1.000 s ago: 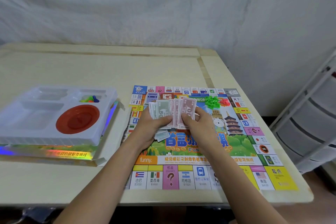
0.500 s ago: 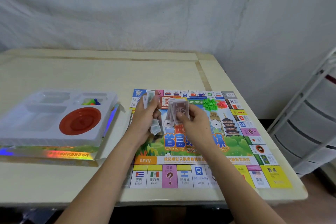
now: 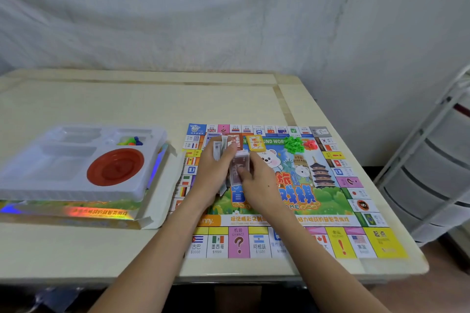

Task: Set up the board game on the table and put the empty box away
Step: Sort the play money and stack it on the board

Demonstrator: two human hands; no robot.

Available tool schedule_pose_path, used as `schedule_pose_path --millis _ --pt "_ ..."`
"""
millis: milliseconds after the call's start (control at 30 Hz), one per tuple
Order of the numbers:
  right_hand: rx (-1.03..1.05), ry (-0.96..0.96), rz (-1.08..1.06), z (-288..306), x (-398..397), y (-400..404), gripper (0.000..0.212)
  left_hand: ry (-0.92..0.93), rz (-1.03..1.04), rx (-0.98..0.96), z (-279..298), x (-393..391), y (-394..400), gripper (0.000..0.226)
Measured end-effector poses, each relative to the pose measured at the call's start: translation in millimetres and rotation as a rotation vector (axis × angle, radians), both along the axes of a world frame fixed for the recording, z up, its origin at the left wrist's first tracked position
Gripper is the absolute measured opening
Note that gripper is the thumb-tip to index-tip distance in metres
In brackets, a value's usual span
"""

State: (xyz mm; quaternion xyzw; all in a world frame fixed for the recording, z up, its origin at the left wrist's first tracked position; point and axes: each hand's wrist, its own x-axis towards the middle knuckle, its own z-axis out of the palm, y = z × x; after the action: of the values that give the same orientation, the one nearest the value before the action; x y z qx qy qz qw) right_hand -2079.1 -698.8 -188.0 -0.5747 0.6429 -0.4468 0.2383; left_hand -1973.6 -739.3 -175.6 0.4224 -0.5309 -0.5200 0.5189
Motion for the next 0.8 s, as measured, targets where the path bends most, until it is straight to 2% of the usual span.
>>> schedule_pose_path --millis 133,233,333,433,533,633,700,800 --pt "-0.011 0.016 -0.026 -3 0 -1 0.017 0.008 -0.016 -0.042 2 6 1 0.017" --pt "0.004 -0.019 -0.031 3 -1 -3 0.018 -0.093 -0.037 -0.092 2 17 -6 0.038" --pt "0.005 -0.054 -0.025 14 1 -10 0.020 -0.201 -0.046 -0.206 14 30 -20 0.044" --pt "0.032 -0.099 -0.005 21 7 -20 0.014 -0.412 0.036 -0.287 28 41 -35 0.042" --pt "0.097 -0.111 -0.003 22 13 -31 0.012 -0.510 0.134 -0.221 38 52 -51 0.037" --pt "0.190 -0.159 0.007 24 19 -43 0.018 -0.706 0.113 -0.143 43 59 -68 0.033" --pt "0.260 -0.059 0.014 22 26 -51 0.020 -0.849 0.093 -0.115 40 59 -76 0.031" --pt "0.296 0.126 -0.001 19 36 -60 0.021 -0.944 0.066 -0.081 30 54 -84 0.029"
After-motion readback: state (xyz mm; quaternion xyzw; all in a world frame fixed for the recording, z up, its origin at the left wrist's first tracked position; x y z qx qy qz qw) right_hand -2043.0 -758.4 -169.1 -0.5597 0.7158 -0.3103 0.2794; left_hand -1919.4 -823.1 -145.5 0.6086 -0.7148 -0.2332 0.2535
